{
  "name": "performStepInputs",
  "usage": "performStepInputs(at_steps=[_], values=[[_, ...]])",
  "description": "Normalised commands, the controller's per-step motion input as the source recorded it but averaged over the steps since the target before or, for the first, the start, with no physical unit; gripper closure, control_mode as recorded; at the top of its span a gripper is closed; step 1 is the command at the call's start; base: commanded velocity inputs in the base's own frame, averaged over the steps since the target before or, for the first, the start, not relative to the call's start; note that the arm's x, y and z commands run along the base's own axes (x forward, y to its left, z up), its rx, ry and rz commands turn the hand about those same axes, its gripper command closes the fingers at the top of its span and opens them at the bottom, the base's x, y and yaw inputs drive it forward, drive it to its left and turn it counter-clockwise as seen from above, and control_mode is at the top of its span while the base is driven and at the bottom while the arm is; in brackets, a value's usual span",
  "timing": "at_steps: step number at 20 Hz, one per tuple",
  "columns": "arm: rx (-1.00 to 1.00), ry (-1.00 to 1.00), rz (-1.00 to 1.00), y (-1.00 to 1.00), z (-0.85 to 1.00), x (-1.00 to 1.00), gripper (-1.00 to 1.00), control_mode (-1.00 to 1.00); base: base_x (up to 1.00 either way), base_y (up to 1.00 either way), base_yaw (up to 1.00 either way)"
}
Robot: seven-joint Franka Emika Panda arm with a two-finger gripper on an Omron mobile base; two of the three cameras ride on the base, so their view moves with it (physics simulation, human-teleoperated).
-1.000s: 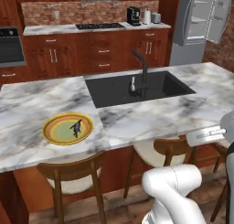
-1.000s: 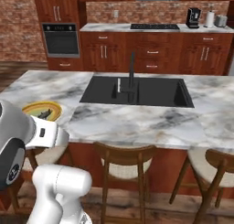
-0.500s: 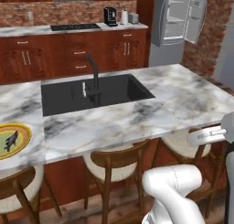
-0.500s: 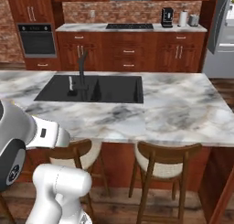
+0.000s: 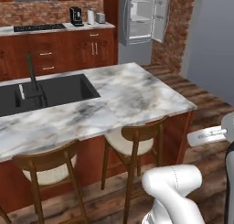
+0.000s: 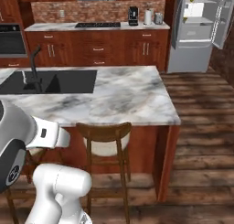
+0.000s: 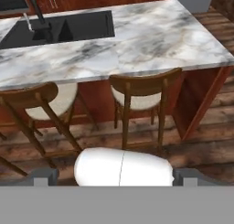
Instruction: Take the cheese, fish, and lemon from the fridge and place them on the plate on the dining counter to create an appetizer plate.
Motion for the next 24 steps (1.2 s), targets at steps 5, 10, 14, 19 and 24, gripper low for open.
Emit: performStepInputs(at_steps=[5,10,14,19,24], values=[[0.00,0.00,0.00,0.00,0.00,0.00,-1.00,1.00,-0.09,-1.00,-0.23],[0.00,0.00,0.00,0.00,0.00,0.00,-1.00,1.00,0.15,-1.00,-0.16],[0.00,0.00,0.00,0.00,0.00,0.00,-1.00,1.00,0.53,-1.00,-0.11],[0.00,0.00,0.00,0.00,0.00,0.00,-1.00,1.00,0.75,-1.00,-0.06],[0.00,0.00,0.00,0.00,0.00,0.00,-1.00,1.00,0.97,-1.00,0.00]])
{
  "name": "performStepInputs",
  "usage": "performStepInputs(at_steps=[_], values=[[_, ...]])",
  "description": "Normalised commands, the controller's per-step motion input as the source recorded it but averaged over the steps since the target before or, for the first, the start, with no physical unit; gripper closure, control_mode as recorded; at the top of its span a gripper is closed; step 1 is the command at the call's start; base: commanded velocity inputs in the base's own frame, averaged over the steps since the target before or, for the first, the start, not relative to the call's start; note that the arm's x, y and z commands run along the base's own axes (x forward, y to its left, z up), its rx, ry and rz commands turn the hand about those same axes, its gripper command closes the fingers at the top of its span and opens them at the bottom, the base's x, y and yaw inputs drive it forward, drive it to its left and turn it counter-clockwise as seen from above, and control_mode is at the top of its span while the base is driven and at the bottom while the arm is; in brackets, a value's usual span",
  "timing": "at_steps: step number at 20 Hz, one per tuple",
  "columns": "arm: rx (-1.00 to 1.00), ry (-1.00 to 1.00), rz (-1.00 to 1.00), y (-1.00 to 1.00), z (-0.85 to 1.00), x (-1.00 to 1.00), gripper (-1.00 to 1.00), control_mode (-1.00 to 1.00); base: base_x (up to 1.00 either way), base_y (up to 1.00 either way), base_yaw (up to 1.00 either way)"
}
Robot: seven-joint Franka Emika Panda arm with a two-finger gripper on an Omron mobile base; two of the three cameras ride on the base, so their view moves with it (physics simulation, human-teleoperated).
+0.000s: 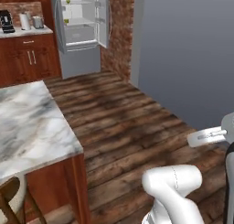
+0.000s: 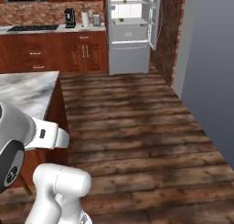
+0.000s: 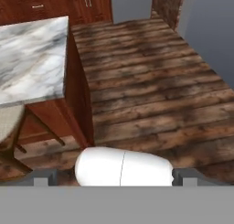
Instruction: Take the cheese, fish, and lemon from the fridge and place them on the plate on the dining counter to create an appetizer plate.
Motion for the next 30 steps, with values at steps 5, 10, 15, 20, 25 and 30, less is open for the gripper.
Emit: performStepInputs(at_steps=[5,10,15,20,25,30], values=[[0.00,0.00,0.00,0.00,0.00,0.00,-1.00,1.00,1.00,-0.95,0.01],[0.00,0.00,0.00,0.00,0.00,0.00,-1.00,1.00,1.00,-0.45,0.04],[0.00,0.00,0.00,0.00,0.00,0.00,-1.00,1.00,1.00,-0.04,0.08],[0.00,0.00,0.00,0.00,0.00,0.00,-1.00,1.00,1.00,0.01,0.06],[0.00,0.00,0.00,0.00,0.00,0.00,-1.00,1.00,1.00,0.00,0.06],[0.00,0.00,0.00,0.00,0.00,0.00,-1.00,1.00,1.00,-0.23,0.07]])
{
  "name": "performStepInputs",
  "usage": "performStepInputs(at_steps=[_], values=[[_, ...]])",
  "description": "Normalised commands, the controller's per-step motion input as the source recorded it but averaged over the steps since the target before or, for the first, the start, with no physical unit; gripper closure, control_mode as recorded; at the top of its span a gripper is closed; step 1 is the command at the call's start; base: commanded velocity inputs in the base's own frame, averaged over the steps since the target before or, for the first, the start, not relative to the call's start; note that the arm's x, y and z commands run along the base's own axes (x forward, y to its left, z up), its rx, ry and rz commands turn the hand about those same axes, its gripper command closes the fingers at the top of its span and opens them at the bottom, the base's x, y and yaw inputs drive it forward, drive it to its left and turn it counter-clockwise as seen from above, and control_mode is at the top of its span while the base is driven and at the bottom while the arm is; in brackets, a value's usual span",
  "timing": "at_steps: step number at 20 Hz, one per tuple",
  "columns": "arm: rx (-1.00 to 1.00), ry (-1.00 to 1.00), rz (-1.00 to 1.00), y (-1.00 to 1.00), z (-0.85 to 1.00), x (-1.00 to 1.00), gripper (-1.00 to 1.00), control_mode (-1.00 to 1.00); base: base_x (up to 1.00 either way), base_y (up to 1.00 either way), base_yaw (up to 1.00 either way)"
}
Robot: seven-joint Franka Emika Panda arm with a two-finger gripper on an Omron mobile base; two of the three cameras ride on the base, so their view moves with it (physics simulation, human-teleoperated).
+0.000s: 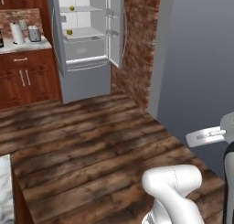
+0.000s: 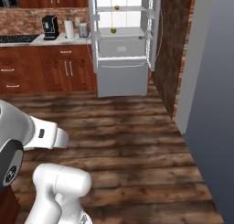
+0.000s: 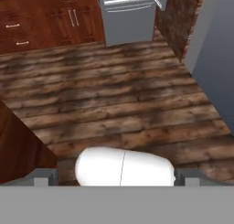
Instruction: Take the cheese, fish, and lemon from the fridge and place them on the plate on the dining counter to create an appetizer plate.
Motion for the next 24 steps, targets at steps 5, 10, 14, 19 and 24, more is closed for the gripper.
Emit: performStepInputs(at_steps=[5,10,14,19,24], values=[[0.00,0.00,0.00,0.00,0.00,0.00,-1.00,1.00,1.00,-0.53,0.05],[0.00,0.00,0.00,0.00,0.00,0.00,-1.00,1.00,1.00,-0.59,0.02],[0.00,0.00,0.00,0.00,0.00,0.00,-1.00,1.00,1.00,-0.19,0.01],[0.00,0.00,0.00,0.00,0.00,0.00,-1.00,1.00,1.00,0.01,0.03],[0.00,0.00,0.00,0.00,0.00,0.00,-1.00,1.00,1.00,0.05,0.05]])
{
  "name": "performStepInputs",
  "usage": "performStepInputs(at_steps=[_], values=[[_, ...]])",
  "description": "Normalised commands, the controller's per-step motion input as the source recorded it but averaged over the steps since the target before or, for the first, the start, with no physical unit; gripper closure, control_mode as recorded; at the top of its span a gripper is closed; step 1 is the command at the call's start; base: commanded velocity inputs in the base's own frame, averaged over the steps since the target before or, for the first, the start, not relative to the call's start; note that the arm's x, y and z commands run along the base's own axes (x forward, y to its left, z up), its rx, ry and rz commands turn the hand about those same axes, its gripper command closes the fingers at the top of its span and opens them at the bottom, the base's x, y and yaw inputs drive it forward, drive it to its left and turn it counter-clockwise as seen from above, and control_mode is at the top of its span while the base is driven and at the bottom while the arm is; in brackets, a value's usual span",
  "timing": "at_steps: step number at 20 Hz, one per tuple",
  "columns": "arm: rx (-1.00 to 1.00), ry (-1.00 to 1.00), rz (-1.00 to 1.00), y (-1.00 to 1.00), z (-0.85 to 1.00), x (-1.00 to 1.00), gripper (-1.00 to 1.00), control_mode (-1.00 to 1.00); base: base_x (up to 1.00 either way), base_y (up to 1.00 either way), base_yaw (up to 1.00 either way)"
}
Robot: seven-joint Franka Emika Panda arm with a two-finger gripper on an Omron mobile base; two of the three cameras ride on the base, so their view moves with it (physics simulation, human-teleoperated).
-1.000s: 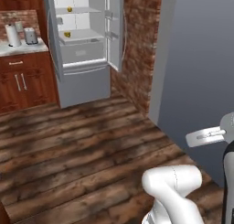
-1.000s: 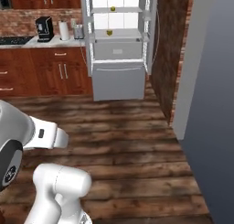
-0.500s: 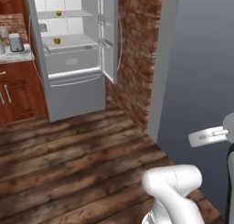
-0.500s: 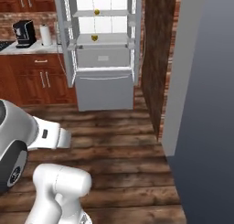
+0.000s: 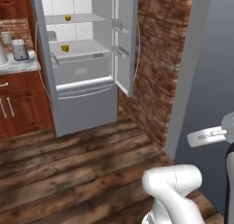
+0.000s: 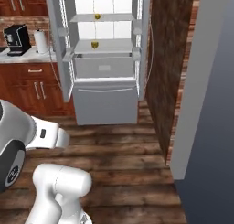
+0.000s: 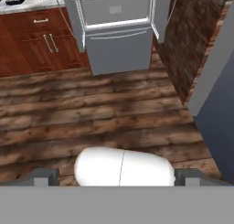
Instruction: Take the cheese, fish, and lemon from the fridge and place them on the plate on the dining counter to create an appetizer plate.
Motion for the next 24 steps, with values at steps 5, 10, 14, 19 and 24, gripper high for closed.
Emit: performStepInputs(at_steps=[5,10,14,19,24], values=[[0.00,0.00,0.00,0.00,0.00,0.00,-1.00,1.00,1.00,0.00,0.09],[0.00,0.00,0.00,0.00,0.00,0.00,-1.00,1.00,1.00,0.00,0.14],[0.00,0.00,0.00,0.00,0.00,0.00,-1.00,1.00,1.00,-0.05,0.18],[0.00,0.00,0.00,0.00,0.00,0.00,-1.00,1.00,0.86,-0.33,0.12],[0.00,0.00,0.00,0.00,0.00,0.00,-1.00,1.00,0.65,-0.46,0.09]])
